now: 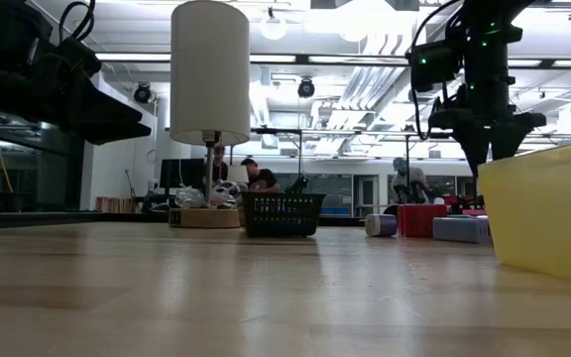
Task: Pick & Place Office items
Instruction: Put the white charger adaptor into the yellow bin
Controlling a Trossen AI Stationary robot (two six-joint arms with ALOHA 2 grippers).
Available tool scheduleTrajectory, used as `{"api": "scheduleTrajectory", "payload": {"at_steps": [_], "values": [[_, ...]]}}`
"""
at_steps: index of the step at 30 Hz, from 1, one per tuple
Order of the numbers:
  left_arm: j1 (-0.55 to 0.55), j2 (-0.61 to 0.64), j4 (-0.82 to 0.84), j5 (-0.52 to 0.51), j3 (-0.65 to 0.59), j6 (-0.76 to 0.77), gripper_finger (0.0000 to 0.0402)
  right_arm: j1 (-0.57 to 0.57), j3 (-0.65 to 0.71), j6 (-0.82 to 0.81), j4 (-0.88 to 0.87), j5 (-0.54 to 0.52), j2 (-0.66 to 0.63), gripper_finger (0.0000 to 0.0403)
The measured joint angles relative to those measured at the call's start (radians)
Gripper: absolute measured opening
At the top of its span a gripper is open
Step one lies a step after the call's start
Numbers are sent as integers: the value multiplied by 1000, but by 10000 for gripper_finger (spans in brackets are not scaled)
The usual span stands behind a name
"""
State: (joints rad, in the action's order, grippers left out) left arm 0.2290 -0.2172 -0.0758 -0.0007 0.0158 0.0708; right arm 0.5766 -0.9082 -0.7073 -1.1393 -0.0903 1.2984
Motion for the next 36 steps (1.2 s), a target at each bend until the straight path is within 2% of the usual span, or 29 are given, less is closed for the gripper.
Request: {"api": "scheduleTrajectory", "payload": {"at_steps": [8,13,36], "values": [[0,0,0,0,0,0,308,-55,56,-30,70,-22,0,190],[0,0,0,0,0,0,308,-55,116,-41,141,10,0,190],[0,0,0,0,0,0,308,-55,274,-56,342,20,0,190]]}}
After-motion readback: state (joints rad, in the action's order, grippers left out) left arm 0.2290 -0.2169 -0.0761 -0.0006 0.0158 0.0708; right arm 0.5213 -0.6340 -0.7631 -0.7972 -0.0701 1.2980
